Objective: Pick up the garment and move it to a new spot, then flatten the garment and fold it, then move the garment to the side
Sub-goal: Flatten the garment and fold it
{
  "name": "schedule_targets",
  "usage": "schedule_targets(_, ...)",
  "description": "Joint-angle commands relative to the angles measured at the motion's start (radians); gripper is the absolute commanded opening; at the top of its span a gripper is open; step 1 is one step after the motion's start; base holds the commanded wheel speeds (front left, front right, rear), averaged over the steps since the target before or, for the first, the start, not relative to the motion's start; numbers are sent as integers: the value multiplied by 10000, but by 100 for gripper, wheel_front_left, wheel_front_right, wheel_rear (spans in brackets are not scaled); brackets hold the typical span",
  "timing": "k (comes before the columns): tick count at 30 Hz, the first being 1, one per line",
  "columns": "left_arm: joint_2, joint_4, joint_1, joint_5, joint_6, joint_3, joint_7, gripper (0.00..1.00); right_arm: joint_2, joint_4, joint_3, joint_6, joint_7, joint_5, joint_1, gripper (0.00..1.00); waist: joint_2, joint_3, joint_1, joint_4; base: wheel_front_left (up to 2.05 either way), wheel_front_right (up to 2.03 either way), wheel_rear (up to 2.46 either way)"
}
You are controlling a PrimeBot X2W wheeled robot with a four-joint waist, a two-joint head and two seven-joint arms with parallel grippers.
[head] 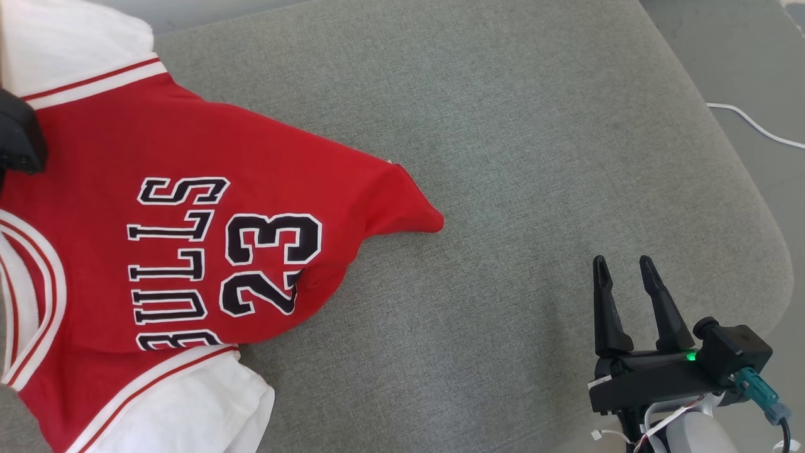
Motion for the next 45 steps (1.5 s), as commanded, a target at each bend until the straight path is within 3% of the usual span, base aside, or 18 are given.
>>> schedule_targets(1,-44,196,57,33,54,45,-73,15,1,-40,-16,9,-18,-56,-80,100,-1,14,-1,3,0,0,0)
schedule_targets(2,-77,304,103,51,76,43,-141,88,4,-47,-14,9,-18,-67,-85,100,-1,24,-1,9,0,0,0)
schedule_targets(3,-137,384,119,63,51,51,-177,100,9,-53,-20,9,-18,-80,-91,100,-1,28,-1,29,0,0,0)
schedule_targets(9,-319,262,171,-43,15,471,-318,100,0,-54,-138,9,-17,-169,34,100,-1,-289,-1,356,0,0,0)
schedule_targets(15,-707,-2398,1975,-30,251,2574,-304,100,-135,-26,-253,11,-18,-223,383,100,-1,-1202,-1,1112,0,0,0)
schedule_targets(22,-1240,-4462,4260,588,228,3762,-306,100,-301,66,-114,9,-19,-302,703,100,-1,-1995,-1,1865,0,0,0)
schedule_targets(26,-1545,-5456,5584,1023,126,4085,-310,100,-404,92,-71,9,-17,-302,932,100,-1,-2485,-1,2308,0,0,0)
schedule_targets(35,-1899,-7137,8268,1821,435,4532,-310,100,-432,161,42,9,17,-251,1501,100,-1,-3270,-1,3064,0,0,0)
schedule_targets(45,-2115,-8188,10494,2179,527,4744,-308,100,-496,-54,-104,9,158,-258,1823,100,-1,-3554,-1,3595,0,0,0)
